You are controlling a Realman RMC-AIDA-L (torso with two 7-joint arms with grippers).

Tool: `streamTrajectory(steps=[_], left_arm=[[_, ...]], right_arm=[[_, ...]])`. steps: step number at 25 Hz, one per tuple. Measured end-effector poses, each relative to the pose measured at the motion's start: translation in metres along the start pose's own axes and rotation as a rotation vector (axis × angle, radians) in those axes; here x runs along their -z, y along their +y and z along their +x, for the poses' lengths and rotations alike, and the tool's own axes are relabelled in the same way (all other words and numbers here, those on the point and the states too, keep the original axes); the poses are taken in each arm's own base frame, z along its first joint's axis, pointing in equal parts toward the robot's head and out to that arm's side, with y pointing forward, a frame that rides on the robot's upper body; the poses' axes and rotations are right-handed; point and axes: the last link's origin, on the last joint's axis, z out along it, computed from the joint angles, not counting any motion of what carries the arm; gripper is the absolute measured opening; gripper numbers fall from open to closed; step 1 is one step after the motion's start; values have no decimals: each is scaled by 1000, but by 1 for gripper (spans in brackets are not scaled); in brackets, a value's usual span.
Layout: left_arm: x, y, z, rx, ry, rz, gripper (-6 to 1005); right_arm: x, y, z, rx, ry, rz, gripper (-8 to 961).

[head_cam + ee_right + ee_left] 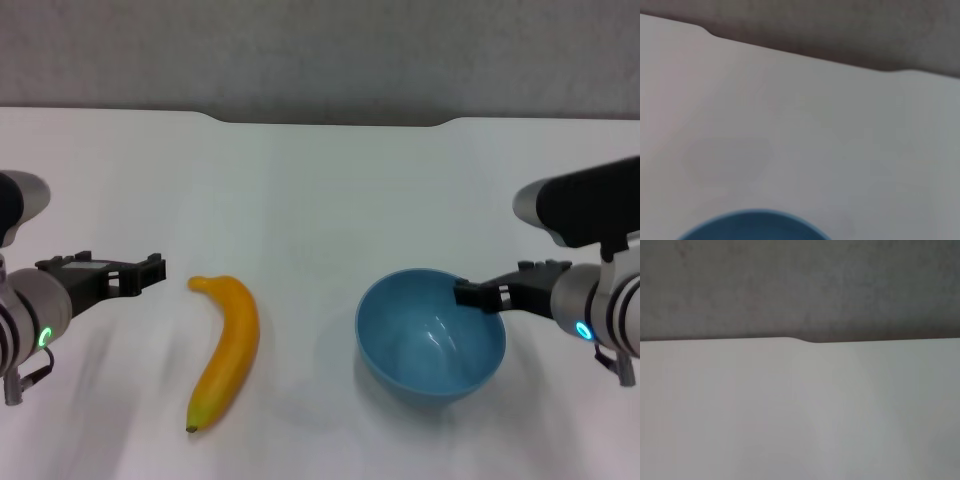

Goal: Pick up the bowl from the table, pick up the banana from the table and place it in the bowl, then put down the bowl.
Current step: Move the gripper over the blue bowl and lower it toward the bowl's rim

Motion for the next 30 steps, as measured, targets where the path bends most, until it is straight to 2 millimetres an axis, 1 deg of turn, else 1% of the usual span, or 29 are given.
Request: streamTrajectory(steps=[4, 7, 13, 22, 25, 30], left_arm=[[-2, -2, -3, 0, -5, 5, 891], [-3, -2, -3, -1, -4, 5, 891], [-3, -2, -2, 2, 8, 2, 891], [-3, -1, -2, 1, 11, 0, 892], [-3, -1, -2, 1, 12, -1, 892], [-3, -1, -1, 0, 14, -1, 892]], right_arm=[[-6, -4, 11, -16, 27, 11, 891], [-7, -3, 16, -24, 27, 7, 891], [-9, 6, 22, -21, 7, -22, 891], [-14, 1, 32, -18, 45, -7, 892], [-14, 2, 32, -18, 40, -9, 892], [-19, 4, 39, -10, 64, -9, 891]])
